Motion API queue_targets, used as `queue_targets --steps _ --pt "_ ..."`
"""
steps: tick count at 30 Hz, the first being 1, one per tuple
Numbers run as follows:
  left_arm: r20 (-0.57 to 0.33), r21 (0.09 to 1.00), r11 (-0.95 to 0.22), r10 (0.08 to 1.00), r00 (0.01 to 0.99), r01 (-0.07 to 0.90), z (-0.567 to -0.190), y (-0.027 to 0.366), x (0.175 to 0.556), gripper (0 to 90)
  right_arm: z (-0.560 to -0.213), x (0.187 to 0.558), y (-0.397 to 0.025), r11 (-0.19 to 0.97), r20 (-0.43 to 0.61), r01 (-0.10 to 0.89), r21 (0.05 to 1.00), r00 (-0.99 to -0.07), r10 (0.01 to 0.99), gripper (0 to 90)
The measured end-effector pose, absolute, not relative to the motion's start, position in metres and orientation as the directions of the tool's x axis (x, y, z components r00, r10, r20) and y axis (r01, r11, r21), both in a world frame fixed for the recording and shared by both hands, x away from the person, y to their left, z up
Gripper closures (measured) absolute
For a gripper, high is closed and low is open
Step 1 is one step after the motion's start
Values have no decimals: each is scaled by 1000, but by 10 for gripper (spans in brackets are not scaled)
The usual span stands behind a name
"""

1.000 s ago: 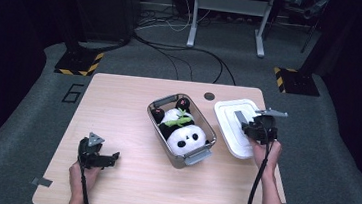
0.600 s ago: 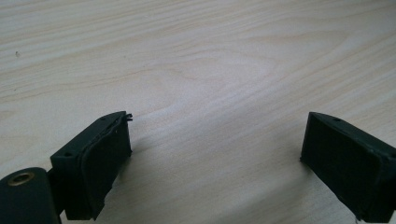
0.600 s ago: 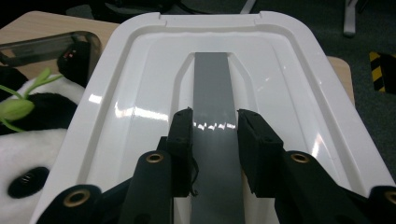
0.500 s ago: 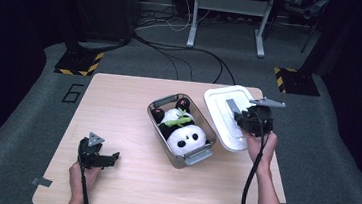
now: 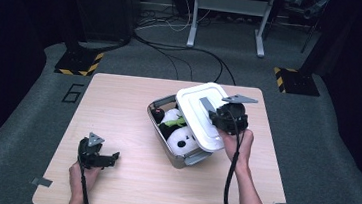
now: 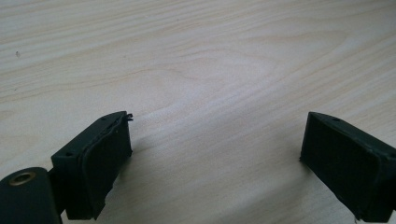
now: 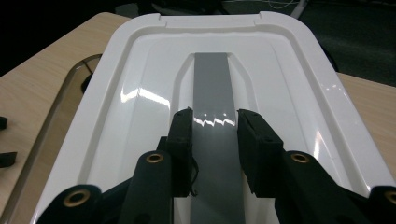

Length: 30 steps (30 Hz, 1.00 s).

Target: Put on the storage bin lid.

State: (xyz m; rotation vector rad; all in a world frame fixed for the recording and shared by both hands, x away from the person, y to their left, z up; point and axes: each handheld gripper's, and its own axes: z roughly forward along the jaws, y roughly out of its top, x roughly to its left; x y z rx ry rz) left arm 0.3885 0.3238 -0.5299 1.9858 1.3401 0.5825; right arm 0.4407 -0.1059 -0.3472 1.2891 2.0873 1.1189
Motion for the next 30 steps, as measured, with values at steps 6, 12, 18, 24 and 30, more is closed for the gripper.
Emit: queue_targets --steps 6,12,18,24,30 --pt "-2 733 -253 927 375 631 -530 324 389 81 -354 443 -77 262 57 525 810 -514 856 670" --pt "-1 732 -255 927 375 632 -530 324 389 80 -364 446 -56 280 68 540 794 -536 841 669" --pt "-2 733 -254 927 375 632 -530 324 389 81 -373 448 -40 282 83 557 781 -540 838 669" --pt "-2 732 -254 927 375 632 -530 324 389 81 -381 451 -30 287 80 575 766 -528 845 668" --pt "-3 733 -252 928 374 632 -530 324 389 81 -389 451 -26 302 64 577 759 -528 847 668"
